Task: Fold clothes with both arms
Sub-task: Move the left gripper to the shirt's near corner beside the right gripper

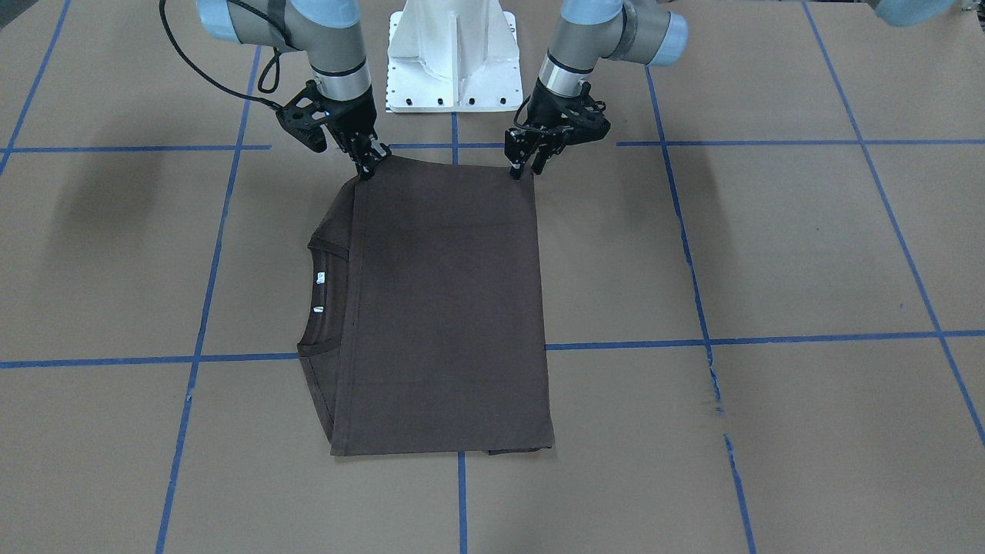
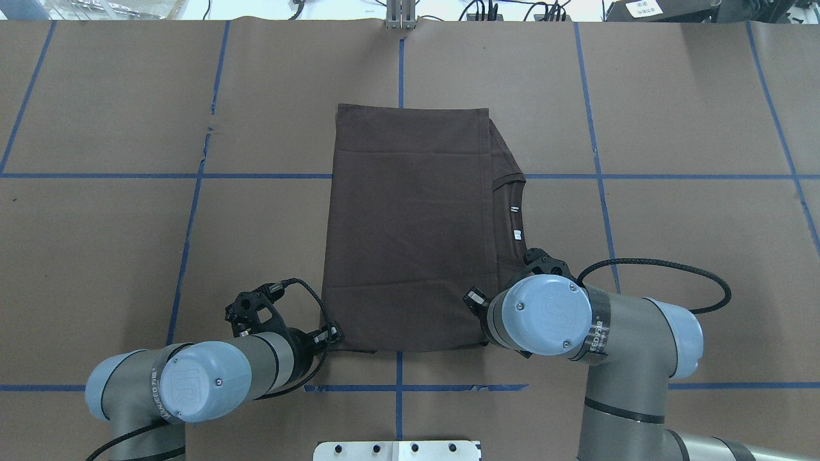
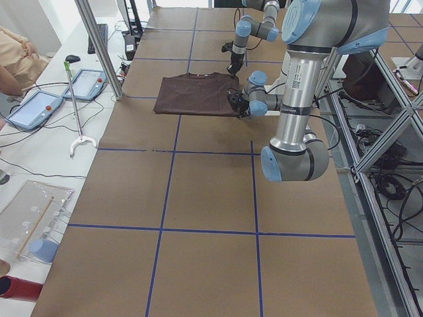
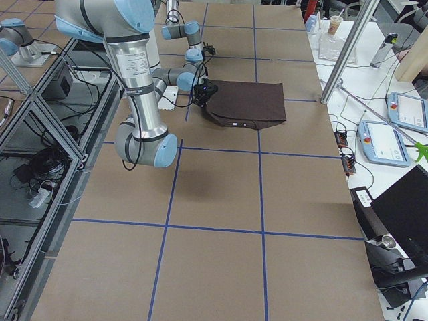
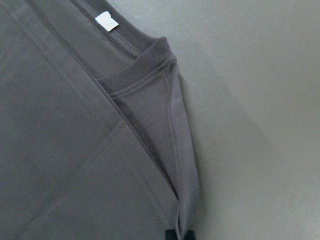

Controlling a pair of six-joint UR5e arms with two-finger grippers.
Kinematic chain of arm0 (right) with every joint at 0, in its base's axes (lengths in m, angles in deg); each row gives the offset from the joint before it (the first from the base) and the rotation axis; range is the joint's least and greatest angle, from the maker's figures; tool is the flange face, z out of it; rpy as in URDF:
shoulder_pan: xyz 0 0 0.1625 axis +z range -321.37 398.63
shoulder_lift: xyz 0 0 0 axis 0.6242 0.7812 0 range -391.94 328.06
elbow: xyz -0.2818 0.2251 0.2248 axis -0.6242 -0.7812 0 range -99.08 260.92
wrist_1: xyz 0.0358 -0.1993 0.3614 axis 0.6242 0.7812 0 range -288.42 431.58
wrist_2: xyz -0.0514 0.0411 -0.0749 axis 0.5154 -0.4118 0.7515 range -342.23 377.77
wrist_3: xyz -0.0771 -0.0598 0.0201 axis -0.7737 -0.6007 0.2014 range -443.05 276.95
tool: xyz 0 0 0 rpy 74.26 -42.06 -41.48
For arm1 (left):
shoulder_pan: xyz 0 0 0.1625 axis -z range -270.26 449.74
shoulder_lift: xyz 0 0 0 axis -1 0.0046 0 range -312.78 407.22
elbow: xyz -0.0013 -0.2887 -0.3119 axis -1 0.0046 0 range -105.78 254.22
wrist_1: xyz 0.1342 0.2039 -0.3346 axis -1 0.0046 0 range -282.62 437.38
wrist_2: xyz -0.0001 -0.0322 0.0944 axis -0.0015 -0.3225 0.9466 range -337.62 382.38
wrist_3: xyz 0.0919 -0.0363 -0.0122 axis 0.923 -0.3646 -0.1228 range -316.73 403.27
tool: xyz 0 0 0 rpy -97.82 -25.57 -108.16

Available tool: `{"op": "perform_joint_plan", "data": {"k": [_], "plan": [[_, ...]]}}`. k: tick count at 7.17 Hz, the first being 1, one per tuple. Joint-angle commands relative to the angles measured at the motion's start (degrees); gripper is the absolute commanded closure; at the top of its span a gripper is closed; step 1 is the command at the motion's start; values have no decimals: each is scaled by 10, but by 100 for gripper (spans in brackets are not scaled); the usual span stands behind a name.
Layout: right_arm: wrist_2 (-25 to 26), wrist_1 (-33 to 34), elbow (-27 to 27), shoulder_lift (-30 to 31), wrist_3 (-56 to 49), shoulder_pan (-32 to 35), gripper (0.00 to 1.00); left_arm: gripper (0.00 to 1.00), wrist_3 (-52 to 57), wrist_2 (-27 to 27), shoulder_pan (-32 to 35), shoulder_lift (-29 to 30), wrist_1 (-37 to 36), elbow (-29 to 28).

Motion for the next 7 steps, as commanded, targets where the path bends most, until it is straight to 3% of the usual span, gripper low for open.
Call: {"op": "perform_joint_plan", "data": {"k": [1, 3, 5, 7], "plan": [[0, -1, 0, 0, 0, -1, 100, 100, -9, 0, -1, 1, 1, 2], [-1, 0, 0, -1, 0, -1, 100, 100, -10, -2, 0, 2, 2, 13], [-7, 1, 41, 12, 0, -2, 100, 100, -30, 0, 0, -42, -2, 103], [-10, -1, 85, 30, 0, -30, 100, 100, -95, 5, -47, -79, -10, 185]]}}
